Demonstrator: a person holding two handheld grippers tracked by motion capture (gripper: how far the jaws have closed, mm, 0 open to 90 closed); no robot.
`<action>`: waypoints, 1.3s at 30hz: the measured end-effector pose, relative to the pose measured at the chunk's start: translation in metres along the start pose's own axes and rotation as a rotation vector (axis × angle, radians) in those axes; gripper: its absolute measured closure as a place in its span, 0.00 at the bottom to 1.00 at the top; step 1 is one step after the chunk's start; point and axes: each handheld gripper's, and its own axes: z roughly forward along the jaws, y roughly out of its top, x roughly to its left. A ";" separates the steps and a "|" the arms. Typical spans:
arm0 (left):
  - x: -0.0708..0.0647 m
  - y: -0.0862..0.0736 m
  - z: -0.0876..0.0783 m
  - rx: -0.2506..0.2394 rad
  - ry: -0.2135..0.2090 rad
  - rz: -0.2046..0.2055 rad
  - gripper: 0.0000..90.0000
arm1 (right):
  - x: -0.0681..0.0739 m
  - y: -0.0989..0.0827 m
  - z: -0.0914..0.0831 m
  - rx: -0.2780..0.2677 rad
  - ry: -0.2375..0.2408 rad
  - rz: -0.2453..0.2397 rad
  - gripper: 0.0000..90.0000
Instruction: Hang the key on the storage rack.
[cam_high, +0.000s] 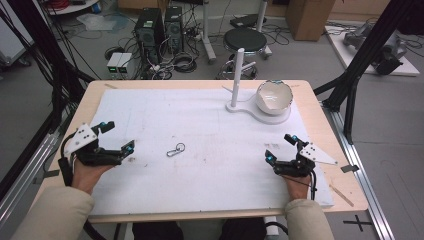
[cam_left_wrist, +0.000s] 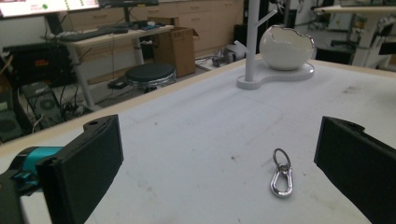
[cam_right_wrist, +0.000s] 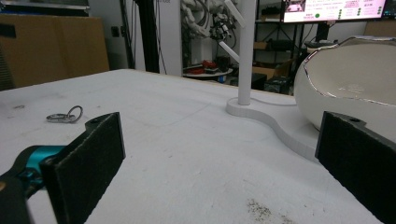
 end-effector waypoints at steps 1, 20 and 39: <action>0.000 0.000 0.000 0.000 0.000 0.000 0.02 | 0.000 0.000 0.000 0.000 0.000 0.000 0.01; -0.002 0.084 0.098 0.307 -0.343 0.163 0.02 | 0.000 0.000 0.000 0.000 0.003 0.002 0.01; -0.029 0.054 0.170 0.598 -0.490 0.202 0.02 | 0.000 0.000 0.000 0.000 0.002 0.001 0.01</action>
